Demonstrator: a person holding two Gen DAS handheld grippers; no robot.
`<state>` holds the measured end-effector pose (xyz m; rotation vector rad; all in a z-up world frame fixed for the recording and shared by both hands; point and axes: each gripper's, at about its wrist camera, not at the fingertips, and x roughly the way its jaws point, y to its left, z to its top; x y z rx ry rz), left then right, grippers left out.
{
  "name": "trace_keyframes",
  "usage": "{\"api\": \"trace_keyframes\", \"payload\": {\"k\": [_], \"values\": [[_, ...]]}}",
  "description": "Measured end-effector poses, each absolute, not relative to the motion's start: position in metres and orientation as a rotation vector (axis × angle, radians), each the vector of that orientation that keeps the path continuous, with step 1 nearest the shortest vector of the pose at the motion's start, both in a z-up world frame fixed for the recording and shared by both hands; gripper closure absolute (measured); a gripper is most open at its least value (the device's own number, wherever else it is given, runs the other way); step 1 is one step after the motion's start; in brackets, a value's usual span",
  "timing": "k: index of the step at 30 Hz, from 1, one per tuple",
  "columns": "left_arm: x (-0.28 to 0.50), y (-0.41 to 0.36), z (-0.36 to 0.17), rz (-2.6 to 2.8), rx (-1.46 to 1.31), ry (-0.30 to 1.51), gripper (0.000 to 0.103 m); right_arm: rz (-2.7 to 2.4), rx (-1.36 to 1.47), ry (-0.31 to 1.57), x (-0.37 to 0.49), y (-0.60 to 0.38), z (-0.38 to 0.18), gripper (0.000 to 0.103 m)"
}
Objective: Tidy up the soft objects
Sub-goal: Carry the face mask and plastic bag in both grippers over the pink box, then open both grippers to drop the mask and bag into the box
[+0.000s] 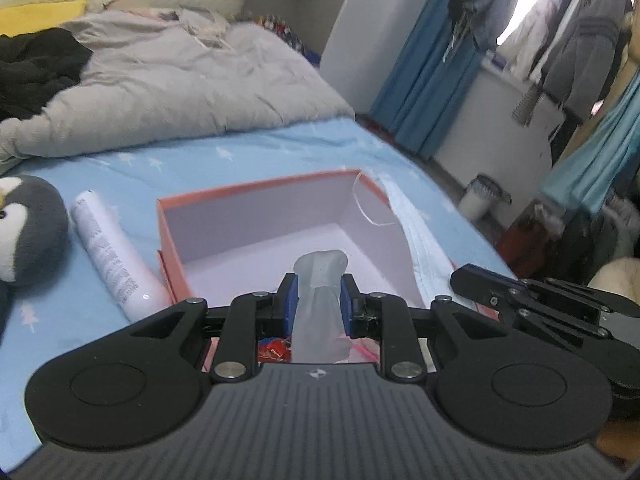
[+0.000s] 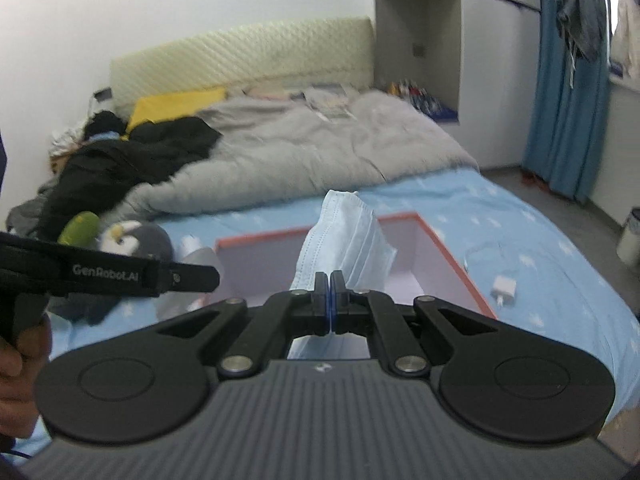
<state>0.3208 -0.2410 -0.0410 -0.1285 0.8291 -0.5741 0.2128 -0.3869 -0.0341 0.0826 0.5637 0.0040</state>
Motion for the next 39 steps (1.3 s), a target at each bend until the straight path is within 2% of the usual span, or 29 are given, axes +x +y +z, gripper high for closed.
{"api": "trace_keyframes", "payload": {"k": [15, 18, 19, 20, 21, 23, 39], "values": [[0.351, -0.265, -0.11, -0.548, -0.043, 1.001, 0.075, -0.015, 0.184, 0.785, 0.234, -0.413, -0.108, 0.096], [0.35, -0.266, -0.11, -0.551, -0.024, 1.01, 0.066, -0.016, 0.201, 0.795, 0.233, -0.416, -0.111, 0.096], [0.349, -0.265, -0.109, -0.548, -0.022, 1.008, 0.06, -0.015, 0.204, 0.797, 0.233, -0.416, -0.11, 0.095], [0.347, -0.263, -0.107, -0.548, -0.023, 0.999, 0.056, -0.015, 0.207, 0.797, 0.231, -0.417, -0.109, 0.091], [0.345, -0.261, -0.103, -0.549, -0.027, 0.986, 0.056, -0.015, 0.21, 0.795, 0.232, -0.417, -0.108, 0.074], [0.341, -0.256, -0.093, -0.554, -0.036, 0.967, 0.056, -0.023, 0.218, 0.774, 0.228, -0.419, -0.104, 0.053], [0.268, -0.221, 0.003, -0.606, -0.022, 0.742, 0.056, -0.029, 0.215, 0.527, 0.162, -0.41, -0.018, 0.052]]}}
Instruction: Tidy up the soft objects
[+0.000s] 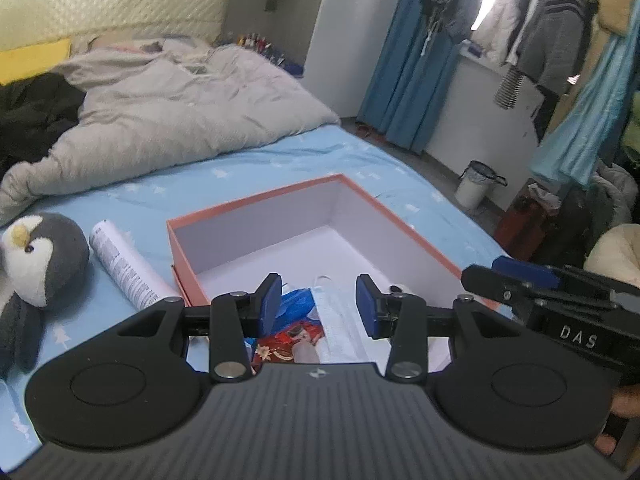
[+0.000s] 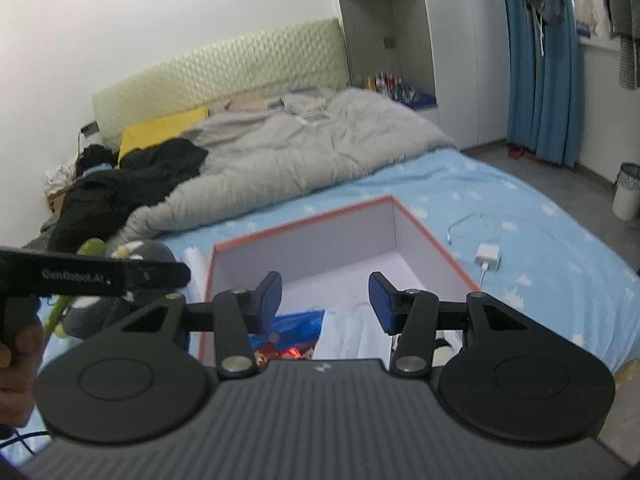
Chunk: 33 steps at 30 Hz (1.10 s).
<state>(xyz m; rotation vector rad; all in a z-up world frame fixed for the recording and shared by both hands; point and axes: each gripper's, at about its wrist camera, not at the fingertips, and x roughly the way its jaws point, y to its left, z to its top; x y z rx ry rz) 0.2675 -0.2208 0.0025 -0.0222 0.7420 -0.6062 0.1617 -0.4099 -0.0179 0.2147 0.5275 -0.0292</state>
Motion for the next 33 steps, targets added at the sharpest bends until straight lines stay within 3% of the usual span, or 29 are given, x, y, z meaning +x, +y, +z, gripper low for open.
{"api": "trace_keyframes", "payload": {"k": [16, 33], "values": [[0.203, -0.198, 0.02, -0.617, -0.064, 0.703, 0.056, -0.033, 0.214, 0.451, 0.107, -0.394, 0.003, 0.052], [0.171, -0.193, -0.003, -0.612, -0.058, 0.748, 0.056, -0.063, 0.241, 0.487, 0.078, -0.377, -0.021, 0.052]]}}
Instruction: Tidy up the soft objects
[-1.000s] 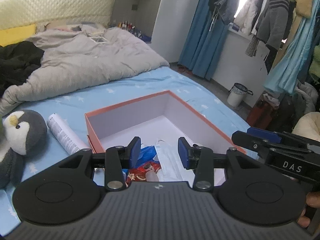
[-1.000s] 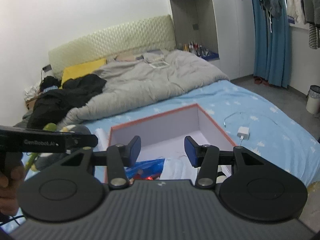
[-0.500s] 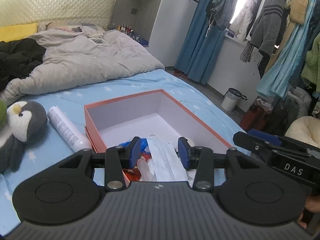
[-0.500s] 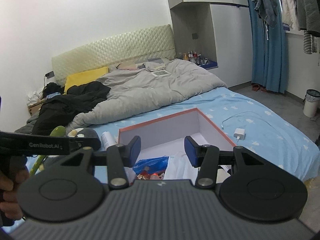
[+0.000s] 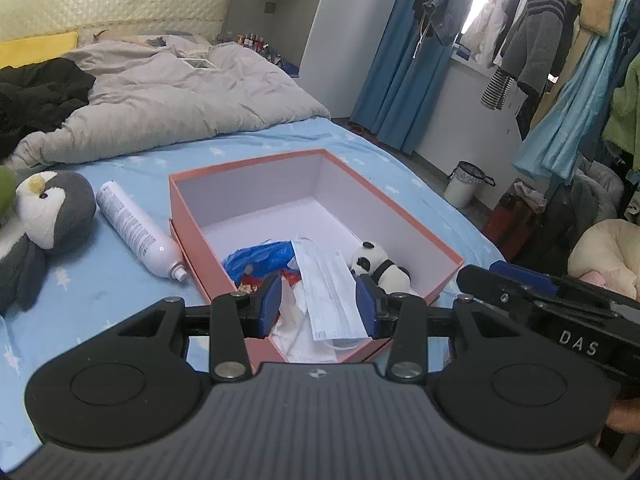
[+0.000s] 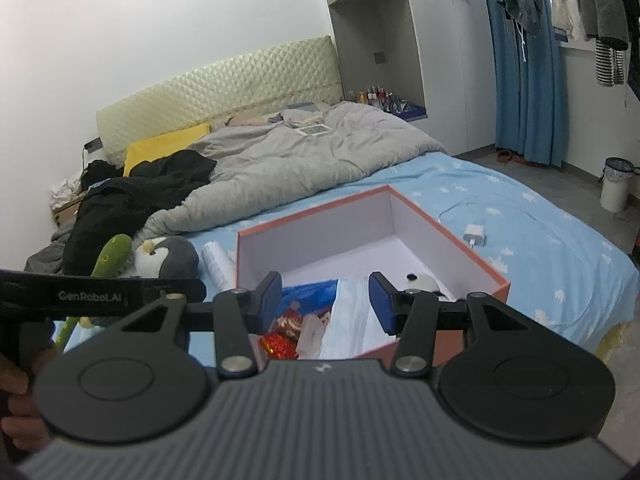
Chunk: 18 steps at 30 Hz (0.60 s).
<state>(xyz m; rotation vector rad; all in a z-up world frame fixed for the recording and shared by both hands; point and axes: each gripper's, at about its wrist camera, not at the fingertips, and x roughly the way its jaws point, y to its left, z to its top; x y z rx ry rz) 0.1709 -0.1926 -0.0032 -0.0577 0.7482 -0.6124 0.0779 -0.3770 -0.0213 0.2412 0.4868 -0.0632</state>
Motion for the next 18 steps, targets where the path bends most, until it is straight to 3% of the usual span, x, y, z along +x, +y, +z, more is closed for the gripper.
{"api": "trace_keyframes", "payload": {"k": [18], "values": [[0.152, -0.181, -0.023, -0.584, -0.057, 0.785, 0.056, -0.087, 0.254, 0.55, 0.062, -0.364, -0.047, 0.052]]}}
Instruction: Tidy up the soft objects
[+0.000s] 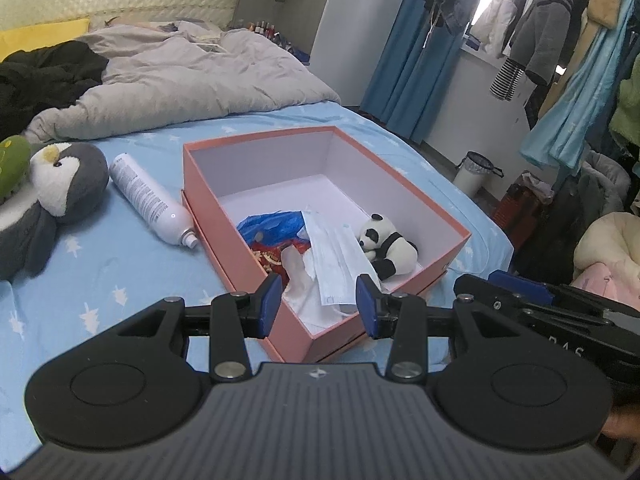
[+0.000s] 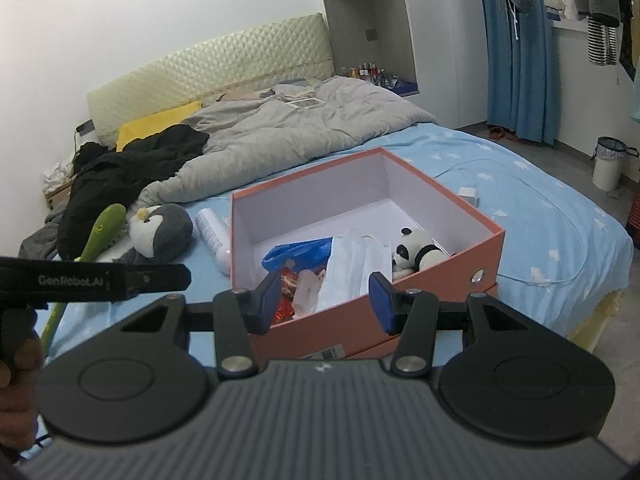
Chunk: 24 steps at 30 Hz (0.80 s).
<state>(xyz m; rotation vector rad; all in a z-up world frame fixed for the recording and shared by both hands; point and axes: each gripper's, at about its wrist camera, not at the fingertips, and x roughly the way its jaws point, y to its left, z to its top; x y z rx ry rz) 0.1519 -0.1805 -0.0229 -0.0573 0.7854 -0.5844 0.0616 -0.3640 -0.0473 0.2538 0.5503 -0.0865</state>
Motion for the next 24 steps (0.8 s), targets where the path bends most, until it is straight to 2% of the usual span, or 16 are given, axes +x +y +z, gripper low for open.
{"api": "trace_keyframes", "payload": {"k": [16, 18, 19, 20, 21, 23, 24], "values": [[0.1536, -0.1777, -0.0228, -0.578, -0.061, 0.787, 0.055, -0.095, 0.237, 0.542, 0.0592, -0.3644, -0.0451, 0.052], [0.1539, -0.177, -0.0228, -0.579, -0.064, 0.793, 0.039, -0.098, 0.236, 0.544, 0.0598, -0.3656, -0.0452, 0.051], [0.1538, -0.1771, -0.0223, -0.579, -0.06, 0.789, 0.026, -0.101, 0.235, 0.547, 0.0601, -0.3665, -0.0453, 0.047], [0.1533, -0.177, -0.0218, -0.577, -0.055, 0.781, 0.018, -0.106, 0.231, 0.547, 0.0606, -0.3672, -0.0455, 0.03], [0.1527, -0.1772, -0.0213, -0.576, -0.05, 0.771, 0.015, -0.114, 0.225, 0.544, 0.0608, -0.3673, -0.0455, 0.012], [0.1531, -0.1777, -0.0212, -0.573, -0.046, 0.767, 0.008, -0.125, 0.214, 0.536, 0.0604, -0.3677, -0.0456, 0.005], [0.1536, -0.178, -0.0214, -0.573, -0.045, 0.771, 0.007, -0.127, 0.214, 0.537, 0.0606, -0.3683, -0.0459, 0.005]]}}
